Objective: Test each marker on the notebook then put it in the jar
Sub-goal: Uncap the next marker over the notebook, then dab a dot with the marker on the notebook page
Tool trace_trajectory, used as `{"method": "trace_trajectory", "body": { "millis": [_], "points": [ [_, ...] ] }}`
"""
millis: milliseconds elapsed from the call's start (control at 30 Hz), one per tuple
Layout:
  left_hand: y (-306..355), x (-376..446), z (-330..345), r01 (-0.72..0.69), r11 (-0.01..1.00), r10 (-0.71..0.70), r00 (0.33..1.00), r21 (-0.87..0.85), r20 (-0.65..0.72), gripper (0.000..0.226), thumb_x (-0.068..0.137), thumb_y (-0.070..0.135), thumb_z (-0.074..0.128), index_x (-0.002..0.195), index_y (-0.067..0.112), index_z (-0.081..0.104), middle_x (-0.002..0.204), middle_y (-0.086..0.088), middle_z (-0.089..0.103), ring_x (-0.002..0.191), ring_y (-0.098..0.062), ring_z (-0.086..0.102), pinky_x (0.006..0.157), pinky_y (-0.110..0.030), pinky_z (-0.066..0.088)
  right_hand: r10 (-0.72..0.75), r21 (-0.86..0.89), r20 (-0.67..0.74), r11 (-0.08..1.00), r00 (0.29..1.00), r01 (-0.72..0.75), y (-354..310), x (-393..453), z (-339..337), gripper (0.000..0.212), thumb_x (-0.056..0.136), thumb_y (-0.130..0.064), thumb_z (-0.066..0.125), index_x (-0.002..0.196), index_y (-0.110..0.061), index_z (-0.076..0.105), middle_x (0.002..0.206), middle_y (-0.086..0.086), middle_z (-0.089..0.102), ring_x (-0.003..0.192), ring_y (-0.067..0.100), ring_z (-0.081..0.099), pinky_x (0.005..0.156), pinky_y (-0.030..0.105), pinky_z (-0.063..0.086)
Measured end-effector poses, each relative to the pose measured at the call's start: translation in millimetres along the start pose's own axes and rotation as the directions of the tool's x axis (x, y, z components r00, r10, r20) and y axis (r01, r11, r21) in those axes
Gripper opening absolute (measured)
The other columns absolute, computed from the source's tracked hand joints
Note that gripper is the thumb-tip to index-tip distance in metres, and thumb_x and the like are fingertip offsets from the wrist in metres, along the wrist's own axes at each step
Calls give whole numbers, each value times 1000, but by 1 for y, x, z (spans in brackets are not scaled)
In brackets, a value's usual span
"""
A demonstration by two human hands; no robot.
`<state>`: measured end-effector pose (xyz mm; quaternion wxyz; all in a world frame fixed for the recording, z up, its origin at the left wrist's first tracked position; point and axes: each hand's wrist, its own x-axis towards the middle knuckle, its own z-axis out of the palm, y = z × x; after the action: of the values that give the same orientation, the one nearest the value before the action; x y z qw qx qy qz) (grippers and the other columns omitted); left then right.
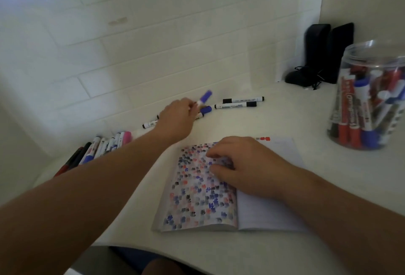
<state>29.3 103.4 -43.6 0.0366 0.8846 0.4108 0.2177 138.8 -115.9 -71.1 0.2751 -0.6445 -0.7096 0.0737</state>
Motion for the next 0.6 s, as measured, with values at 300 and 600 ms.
{"method": "trace_trajectory", "body": {
  "millis": [300,600],
  "points": [
    [113,-31,-6,254,19,86,963,-967,255,9,104,8,53,95,9,52,85,-8,67,77,-17,67,72,-30,58,526,679,-343,711,778,-181,21,5,-27,38,89,-59,66,94,-30,43,98,3,68,76,21,74,69,46,64],
    [77,-41,12,370,79,259,889,-926,378,27,78,20,78,104,15,76,86,-8,72,77,-17,70,73,-26,60,692,869,-334,488,641,-74,49,4,-52,23,98,-23,72,115,-21,57,69,3,64,56,13,56,45,24,43]
  ]
}}
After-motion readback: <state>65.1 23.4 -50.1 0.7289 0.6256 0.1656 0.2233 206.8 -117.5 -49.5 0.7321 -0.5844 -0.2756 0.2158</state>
